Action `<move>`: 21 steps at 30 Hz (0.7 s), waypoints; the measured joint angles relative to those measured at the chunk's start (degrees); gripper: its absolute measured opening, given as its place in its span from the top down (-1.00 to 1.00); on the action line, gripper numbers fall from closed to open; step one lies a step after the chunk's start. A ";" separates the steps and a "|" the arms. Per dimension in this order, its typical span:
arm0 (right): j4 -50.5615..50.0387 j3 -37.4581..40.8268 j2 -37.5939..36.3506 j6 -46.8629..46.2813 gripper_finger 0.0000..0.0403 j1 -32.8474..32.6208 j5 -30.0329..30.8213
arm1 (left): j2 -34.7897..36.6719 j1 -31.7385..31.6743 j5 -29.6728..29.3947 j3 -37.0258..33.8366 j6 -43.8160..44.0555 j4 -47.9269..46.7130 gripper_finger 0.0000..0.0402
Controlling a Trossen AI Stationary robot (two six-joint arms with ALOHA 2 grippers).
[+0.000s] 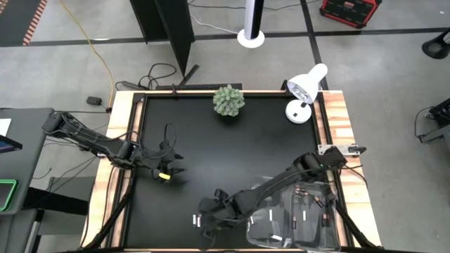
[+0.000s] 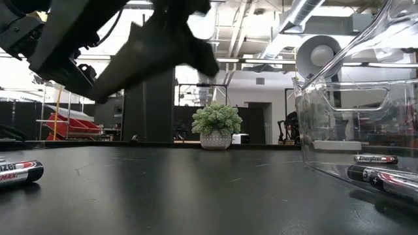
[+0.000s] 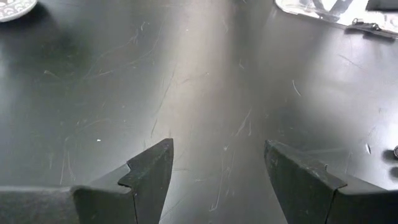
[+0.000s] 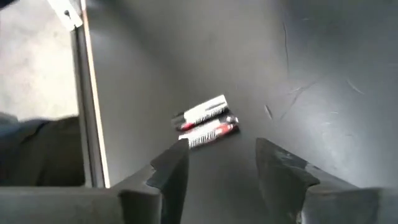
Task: Sort batteries
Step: Put the silver battery into the left transparent bin
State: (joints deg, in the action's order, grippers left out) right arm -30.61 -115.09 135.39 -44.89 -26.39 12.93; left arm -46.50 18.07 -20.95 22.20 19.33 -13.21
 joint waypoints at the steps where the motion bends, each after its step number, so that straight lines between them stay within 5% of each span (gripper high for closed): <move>1: 0.69 0.00 0.59 -0.82 -0.01 0.08 0.02 | 0.00 -0.01 0.00 0.00 0.00 -0.16 -0.23; 21: 7.52 0.01 5.67 -7.81 -0.10 0.28 -0.43 | -1.95 0.01 0.00 0.00 -0.07 0.47 -0.23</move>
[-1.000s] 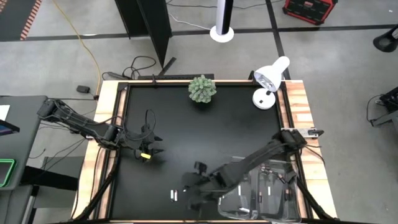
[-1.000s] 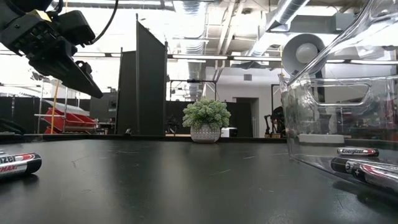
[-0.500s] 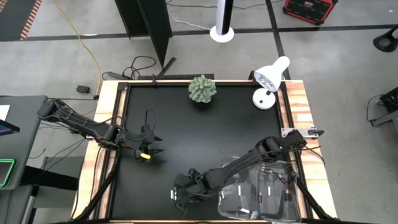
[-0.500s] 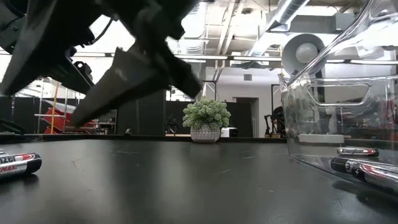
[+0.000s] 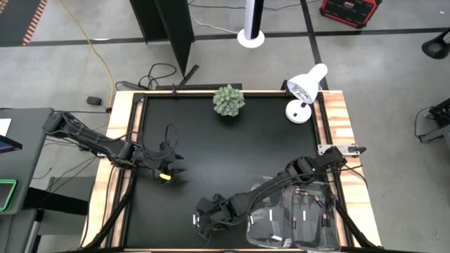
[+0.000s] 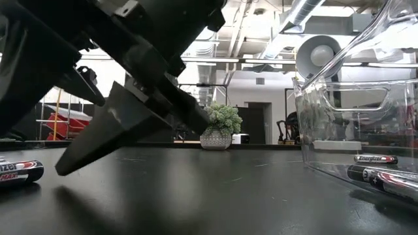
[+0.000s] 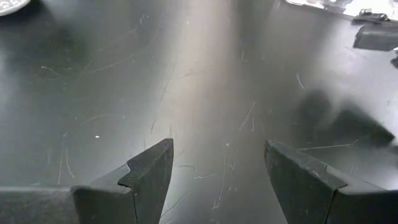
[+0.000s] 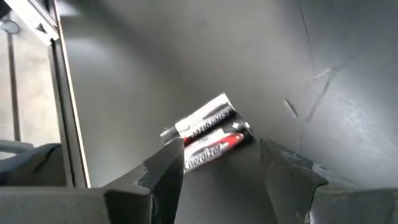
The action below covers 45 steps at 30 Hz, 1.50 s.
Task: Sort batteries
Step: Put the silver battery into the left transparent bin
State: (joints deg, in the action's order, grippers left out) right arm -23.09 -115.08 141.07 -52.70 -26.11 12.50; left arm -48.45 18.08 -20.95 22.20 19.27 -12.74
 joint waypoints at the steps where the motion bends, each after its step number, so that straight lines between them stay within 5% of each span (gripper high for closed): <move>1: 0.48 0.02 0.01 0.01 -0.10 0.04 0.11 | -0.54 0.00 0.00 0.00 -0.02 0.24 -0.23; 9: 1.07 -0.02 0.74 1.01 -0.10 0.28 0.65 | -5.40 -0.01 0.52 0.00 -1.70 3.54 -0.23; 12: 1.15 0.02 0.13 3.81 -0.10 0.25 0.63 | -6.74 0.40 5.33 0.00 -4.94 6.95 -0.23; 24: -1.40 -0.01 -10.93 22.61 -0.10 -0.47 1.48 | -7.55 14.87 16.66 0.02 -16.18 13.90 -0.23; 35: -5.38 -0.03 -19.25 33.78 -0.10 -0.44 12.54 | -19.43 23.37 12.54 0.03 -19.04 33.97 -0.23; 39: -5.64 -0.05 -19.80 33.94 -0.10 -0.88 13.69 | -25.82 23.98 9.33 0.56 -17.37 36.13 -0.23; 45: -7.74 -0.01 -19.64 34.17 -0.10 -1.33 13.63 | -34.45 26.23 8.29 4.59 -26.83 36.23 -0.23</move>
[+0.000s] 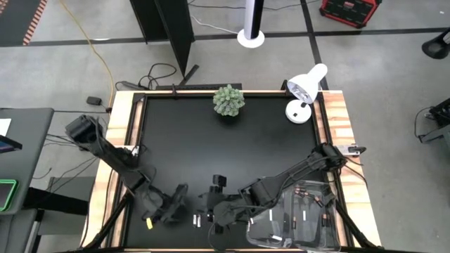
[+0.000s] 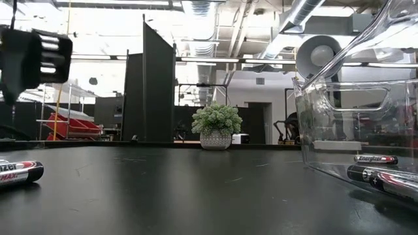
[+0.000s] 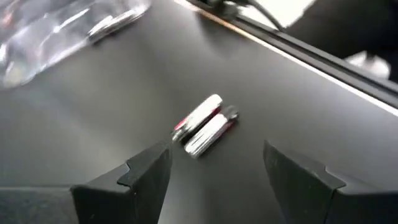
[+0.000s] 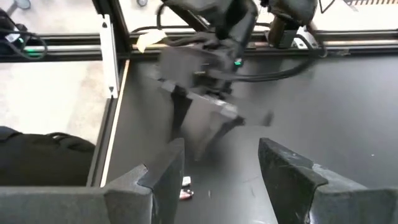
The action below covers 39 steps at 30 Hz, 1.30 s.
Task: Sort batteries
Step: Put the silver battery into the left transparent bin
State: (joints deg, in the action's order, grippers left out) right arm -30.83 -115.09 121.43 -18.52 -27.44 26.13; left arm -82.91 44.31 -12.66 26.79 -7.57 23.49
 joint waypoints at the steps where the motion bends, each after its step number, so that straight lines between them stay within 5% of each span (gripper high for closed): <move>1: -0.18 0.00 0.00 0.01 -0.10 0.01 0.00 | -1.29 0.39 0.42 0.89 -2.22 0.07 -0.23; 14: -0.18 0.00 0.00 -0.87 -0.10 0.06 -0.02 | -12.52 0.08 1.89 9.74 -14.50 -2.41 -0.23; 27: -0.50 0.00 0.00 -0.92 -0.10 0.08 -0.10 | -13.82 -4.69 6.19 22.24 -22.52 -31.20 -0.20; 39: -1.98 0.00 0.02 -0.96 -0.10 -0.07 -0.11 | -13.87 -5.59 9.61 22.49 -27.09 -31.74 0.06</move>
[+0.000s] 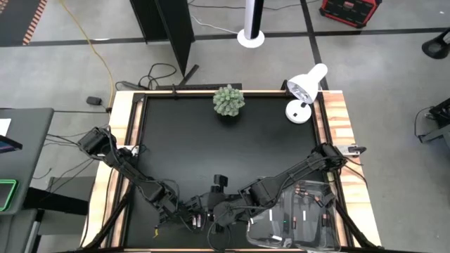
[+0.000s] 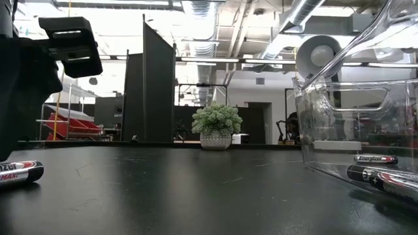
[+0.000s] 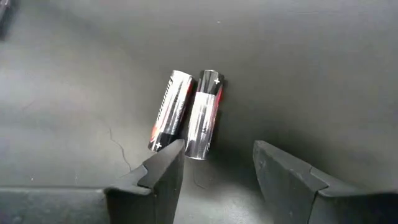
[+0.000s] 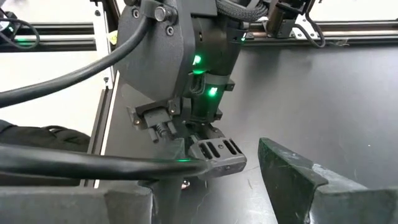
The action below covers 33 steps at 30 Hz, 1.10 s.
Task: Sort batteries
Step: Put the silver battery into the left transparent bin
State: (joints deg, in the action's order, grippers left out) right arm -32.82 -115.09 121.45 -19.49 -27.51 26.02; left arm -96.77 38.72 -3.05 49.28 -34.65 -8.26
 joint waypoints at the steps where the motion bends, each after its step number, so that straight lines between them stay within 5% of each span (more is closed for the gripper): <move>1: 0.02 0.00 0.00 0.00 -0.10 0.00 0.00 | 0.00 0.00 0.00 0.00 -0.28 -0.01 0.07; 33: 0.00 0.00 0.04 -0.42 -0.10 -0.02 0.00 | -4.31 -2.61 4.57 1.90 8.01 2.57 0.13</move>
State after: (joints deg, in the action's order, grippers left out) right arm -32.82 -115.09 121.49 -19.90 -27.53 26.02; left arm -101.08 36.11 1.52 51.18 -26.64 -5.69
